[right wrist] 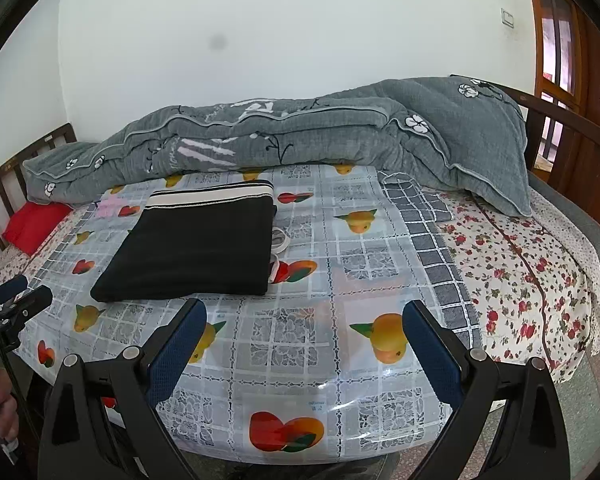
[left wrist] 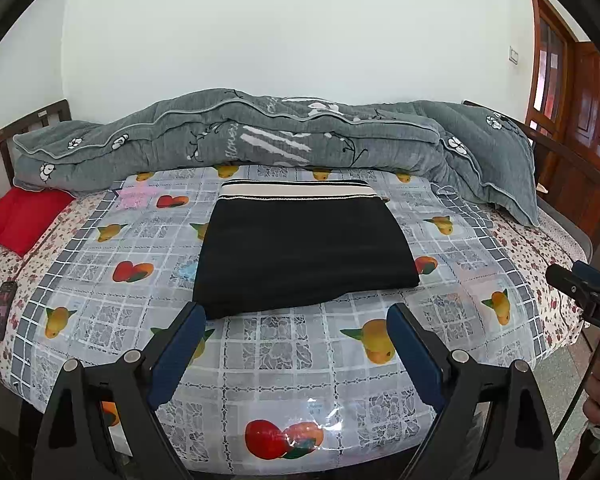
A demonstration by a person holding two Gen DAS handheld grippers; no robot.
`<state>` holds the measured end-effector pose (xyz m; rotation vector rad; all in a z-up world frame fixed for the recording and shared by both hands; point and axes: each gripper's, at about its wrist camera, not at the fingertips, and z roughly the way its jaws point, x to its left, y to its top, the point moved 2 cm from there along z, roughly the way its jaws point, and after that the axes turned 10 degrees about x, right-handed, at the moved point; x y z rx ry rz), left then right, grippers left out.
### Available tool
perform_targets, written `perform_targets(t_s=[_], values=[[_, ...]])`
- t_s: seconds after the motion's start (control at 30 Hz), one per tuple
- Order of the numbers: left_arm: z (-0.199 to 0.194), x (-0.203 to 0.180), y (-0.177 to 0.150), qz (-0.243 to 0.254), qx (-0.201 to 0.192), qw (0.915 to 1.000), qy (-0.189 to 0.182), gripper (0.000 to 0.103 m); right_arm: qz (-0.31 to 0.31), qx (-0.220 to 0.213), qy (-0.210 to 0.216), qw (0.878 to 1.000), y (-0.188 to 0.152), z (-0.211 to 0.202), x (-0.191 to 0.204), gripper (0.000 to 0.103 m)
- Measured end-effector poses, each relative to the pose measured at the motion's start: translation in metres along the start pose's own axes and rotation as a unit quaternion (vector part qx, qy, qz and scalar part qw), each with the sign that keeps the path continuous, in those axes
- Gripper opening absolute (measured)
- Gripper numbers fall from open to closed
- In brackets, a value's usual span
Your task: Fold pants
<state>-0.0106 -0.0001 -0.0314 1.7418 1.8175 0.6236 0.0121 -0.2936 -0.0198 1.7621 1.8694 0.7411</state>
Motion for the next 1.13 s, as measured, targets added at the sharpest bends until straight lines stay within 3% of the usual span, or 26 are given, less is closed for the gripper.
perform_targets(t_s=[1.13], values=[[-0.003,0.009,0.006,-0.007,-0.005,0.9999,0.008,0.092,0.0,-0.003,-0.001,1.0,0.001,-0.002,0.011,0.097]])
